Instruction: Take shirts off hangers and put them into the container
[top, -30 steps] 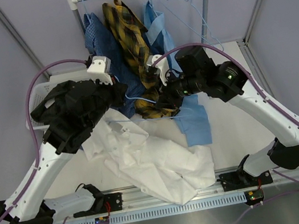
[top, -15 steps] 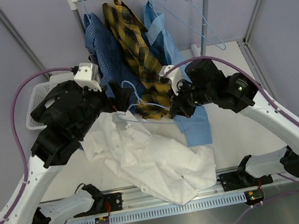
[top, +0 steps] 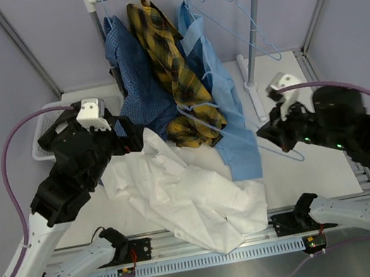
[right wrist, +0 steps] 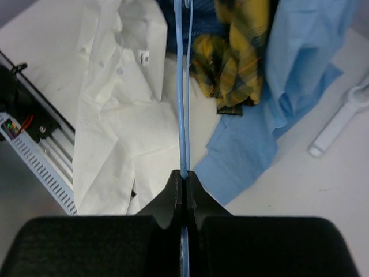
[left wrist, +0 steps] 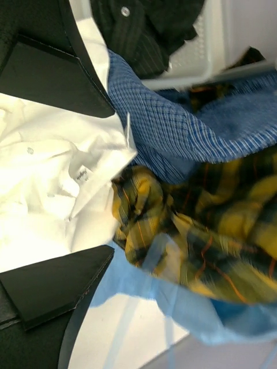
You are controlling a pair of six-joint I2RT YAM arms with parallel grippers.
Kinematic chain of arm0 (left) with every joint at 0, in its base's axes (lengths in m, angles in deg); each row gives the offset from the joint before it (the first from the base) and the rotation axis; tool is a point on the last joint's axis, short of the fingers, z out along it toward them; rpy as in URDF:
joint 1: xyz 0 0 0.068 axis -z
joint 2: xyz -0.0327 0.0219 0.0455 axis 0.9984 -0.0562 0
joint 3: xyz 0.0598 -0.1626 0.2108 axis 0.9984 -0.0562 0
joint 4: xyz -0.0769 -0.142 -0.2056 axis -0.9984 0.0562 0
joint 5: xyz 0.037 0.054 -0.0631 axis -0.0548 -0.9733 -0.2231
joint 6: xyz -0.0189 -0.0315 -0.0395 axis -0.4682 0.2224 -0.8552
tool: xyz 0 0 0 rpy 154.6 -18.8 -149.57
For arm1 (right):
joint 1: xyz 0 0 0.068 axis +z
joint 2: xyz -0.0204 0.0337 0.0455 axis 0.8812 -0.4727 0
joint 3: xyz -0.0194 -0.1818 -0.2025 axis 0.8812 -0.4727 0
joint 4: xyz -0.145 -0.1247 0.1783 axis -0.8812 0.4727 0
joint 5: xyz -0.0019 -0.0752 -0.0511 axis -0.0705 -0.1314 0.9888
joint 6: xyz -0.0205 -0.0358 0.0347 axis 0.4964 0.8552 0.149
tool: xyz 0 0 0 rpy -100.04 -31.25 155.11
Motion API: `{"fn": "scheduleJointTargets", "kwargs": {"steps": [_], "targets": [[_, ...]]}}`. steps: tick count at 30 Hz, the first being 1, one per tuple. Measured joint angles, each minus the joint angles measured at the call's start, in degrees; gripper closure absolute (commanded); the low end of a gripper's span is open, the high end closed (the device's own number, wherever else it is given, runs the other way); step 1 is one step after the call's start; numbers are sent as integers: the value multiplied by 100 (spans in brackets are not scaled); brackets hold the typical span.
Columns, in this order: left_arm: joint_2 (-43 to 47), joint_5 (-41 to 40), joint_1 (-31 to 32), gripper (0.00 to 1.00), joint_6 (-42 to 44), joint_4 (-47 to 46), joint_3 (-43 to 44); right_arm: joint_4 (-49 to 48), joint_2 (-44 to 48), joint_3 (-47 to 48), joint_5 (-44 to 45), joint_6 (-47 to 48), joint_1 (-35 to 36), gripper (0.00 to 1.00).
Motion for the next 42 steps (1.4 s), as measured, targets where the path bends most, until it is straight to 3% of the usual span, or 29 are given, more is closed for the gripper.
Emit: {"fn": "scheduleJointTargets", "kwargs": {"steps": [5,10,13,20,30,42], "targets": [[-44,-111,-518,1,-83,138,-83,-111,688,787,769,-87,-2,100],[-48,-144,-734,1,-125,138,-83,-765,1078,734,1523,-195,-4,100],[-57,-140,-765,1,-142,138,-87,-922,743,802,2094,-201,-7,100],[-33,-118,-811,1,-142,146,-227,-979,-1045,1517,3056,-433,-70,100],[227,-44,-848,1,-140,162,-457,-1130,-2603,2546,1991,-424,-1569,100],[691,343,-848,1,-122,380,-940,-1598,-4544,4155,669,-334,-2271,100]]}}
